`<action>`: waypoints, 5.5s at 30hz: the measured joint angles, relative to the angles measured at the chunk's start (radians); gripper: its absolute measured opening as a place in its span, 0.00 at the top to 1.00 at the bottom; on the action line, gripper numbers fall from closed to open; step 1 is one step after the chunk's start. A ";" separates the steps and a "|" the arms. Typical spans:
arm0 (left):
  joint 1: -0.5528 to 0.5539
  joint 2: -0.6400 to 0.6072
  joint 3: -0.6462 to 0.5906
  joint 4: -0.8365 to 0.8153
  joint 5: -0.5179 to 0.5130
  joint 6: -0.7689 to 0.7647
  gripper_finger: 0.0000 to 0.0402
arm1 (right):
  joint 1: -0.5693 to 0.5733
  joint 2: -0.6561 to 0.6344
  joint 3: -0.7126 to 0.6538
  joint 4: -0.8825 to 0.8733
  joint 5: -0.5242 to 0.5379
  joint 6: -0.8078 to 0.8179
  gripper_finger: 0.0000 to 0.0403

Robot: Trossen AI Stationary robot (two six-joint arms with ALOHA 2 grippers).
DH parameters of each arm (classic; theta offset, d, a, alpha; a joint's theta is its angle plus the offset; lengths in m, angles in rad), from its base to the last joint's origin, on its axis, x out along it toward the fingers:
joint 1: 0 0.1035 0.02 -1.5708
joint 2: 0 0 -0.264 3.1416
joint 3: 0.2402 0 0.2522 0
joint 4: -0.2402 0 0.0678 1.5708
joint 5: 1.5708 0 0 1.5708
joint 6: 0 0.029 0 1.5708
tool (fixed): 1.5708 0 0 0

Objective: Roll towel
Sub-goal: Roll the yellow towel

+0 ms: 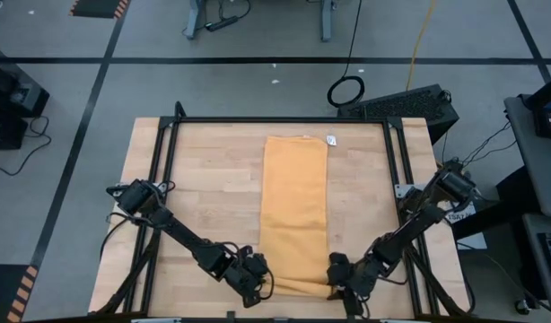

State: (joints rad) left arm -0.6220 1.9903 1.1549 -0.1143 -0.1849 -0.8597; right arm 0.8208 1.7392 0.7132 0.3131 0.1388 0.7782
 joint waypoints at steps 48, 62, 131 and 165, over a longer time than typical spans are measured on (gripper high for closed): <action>-0.025 -0.017 -0.002 0.034 -0.051 -0.080 0.96 | 0.174 0.091 0.000 0.124 0.595 -0.089 0.97; -0.095 -0.051 -0.002 0.040 -0.178 -0.025 0.73 | 0.135 0.091 0.000 0.114 0.563 -0.083 0.98; -0.048 -0.028 0.000 0.001 -0.172 -0.026 0.95 | 0.187 -0.008 0.001 0.117 0.614 -0.135 0.74; -0.171 -0.022 -0.002 0.183 -0.384 0.377 0.45 | 0.121 0.206 0.000 0.174 0.616 0.005 0.99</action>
State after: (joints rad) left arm -0.7926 1.9682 1.1534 0.0687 -0.5689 -0.4824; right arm 0.9421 1.9453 0.7136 0.4873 0.7544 0.7833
